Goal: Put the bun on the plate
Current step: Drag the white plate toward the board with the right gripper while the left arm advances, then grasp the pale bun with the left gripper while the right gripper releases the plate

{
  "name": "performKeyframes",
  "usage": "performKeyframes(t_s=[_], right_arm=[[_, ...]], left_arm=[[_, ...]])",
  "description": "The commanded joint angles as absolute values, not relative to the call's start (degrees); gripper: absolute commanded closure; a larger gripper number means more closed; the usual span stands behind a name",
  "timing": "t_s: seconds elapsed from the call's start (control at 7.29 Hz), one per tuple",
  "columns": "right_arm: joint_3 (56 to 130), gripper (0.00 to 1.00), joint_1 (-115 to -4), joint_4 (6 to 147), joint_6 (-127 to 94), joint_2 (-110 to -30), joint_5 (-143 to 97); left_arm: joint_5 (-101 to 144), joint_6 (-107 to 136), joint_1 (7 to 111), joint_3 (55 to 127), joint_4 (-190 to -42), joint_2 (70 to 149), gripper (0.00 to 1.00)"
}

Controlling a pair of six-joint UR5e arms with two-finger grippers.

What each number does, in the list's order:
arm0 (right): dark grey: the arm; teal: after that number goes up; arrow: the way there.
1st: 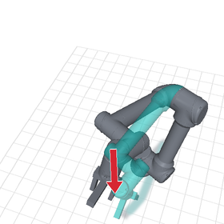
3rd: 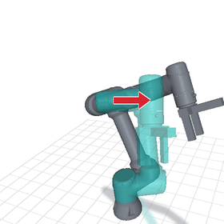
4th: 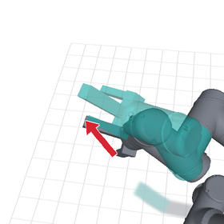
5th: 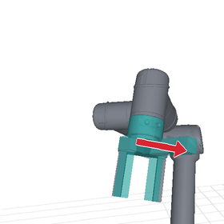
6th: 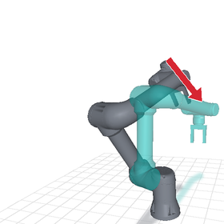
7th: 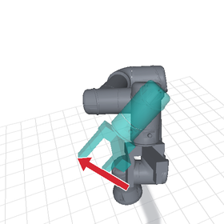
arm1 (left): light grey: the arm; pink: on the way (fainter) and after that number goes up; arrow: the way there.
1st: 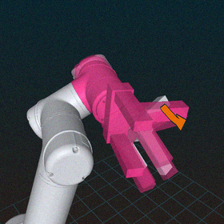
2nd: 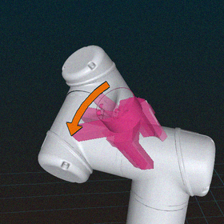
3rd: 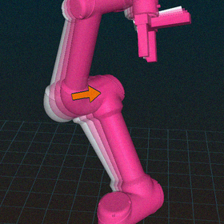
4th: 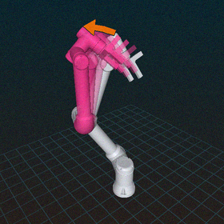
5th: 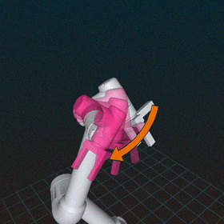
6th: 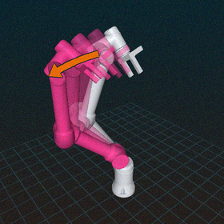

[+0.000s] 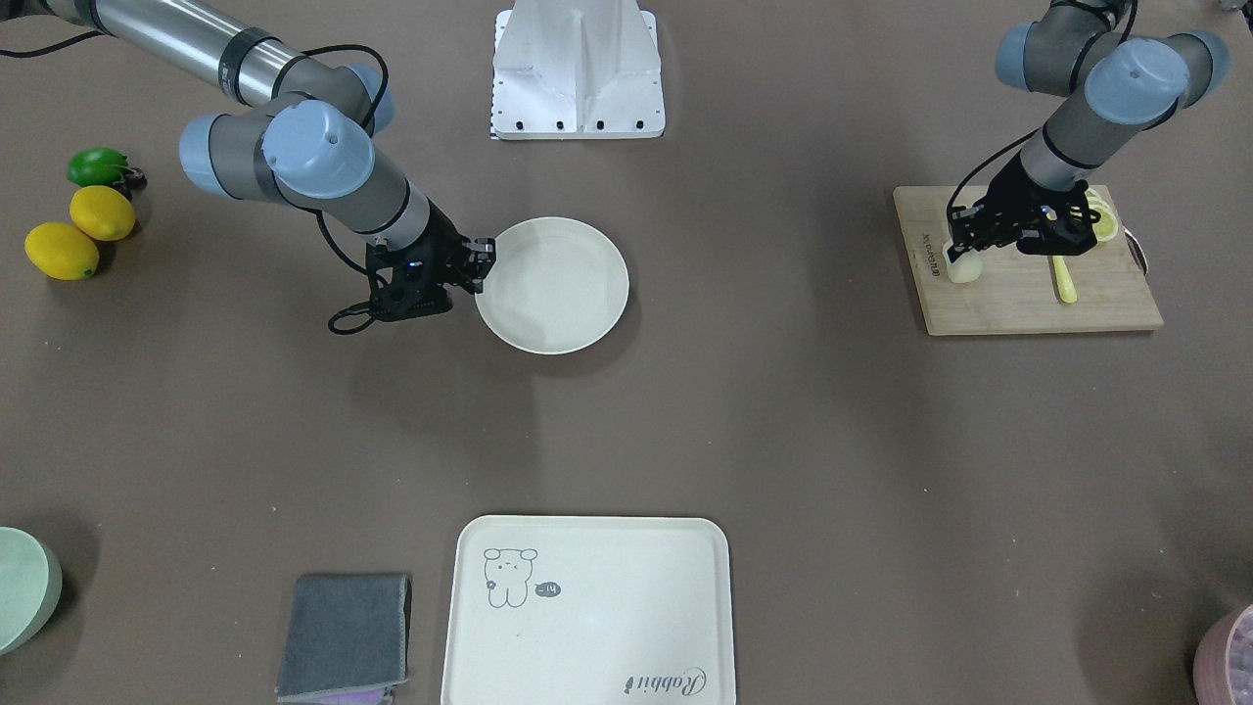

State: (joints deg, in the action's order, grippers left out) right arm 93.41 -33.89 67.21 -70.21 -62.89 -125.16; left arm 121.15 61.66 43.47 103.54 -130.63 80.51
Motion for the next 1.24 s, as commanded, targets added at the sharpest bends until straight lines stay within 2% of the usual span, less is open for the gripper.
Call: performKeyframes(t_s=[0.0, 0.14, 0.27, 0.69, 1.1], right_arm=[[93.25, 1.00, -33.40, 67.06, -70.22, -62.32, -125.16], [93.25, 0.22, -33.40, 67.06, -70.22, -62.23, -124.98], [93.25, 0.01, -33.14, 65.58, -70.83, -62.14, -122.72], [94.30, 0.00, -37.59, 65.04, -70.41, -65.28, -126.88], [97.20, 0.00, -48.22, 65.13, -60.96, -74.32, -135.86]], left_arm=[[121.64, 61.79, 43.59, 106.33, -130.34, 81.38, 0.85], [121.64, 62.48, 43.59, 106.61, -129.82, 85.13, 0.85], [121.47, 66.75, 43.51, 106.09, -129.64, 88.91, 0.85], [120.94, 74.06, 40.53, 106.08, -117.73, 104.54, 0.85], [107.81, 82.68, 28.08, 104.52, -109.01, 117.20, 0.85]])
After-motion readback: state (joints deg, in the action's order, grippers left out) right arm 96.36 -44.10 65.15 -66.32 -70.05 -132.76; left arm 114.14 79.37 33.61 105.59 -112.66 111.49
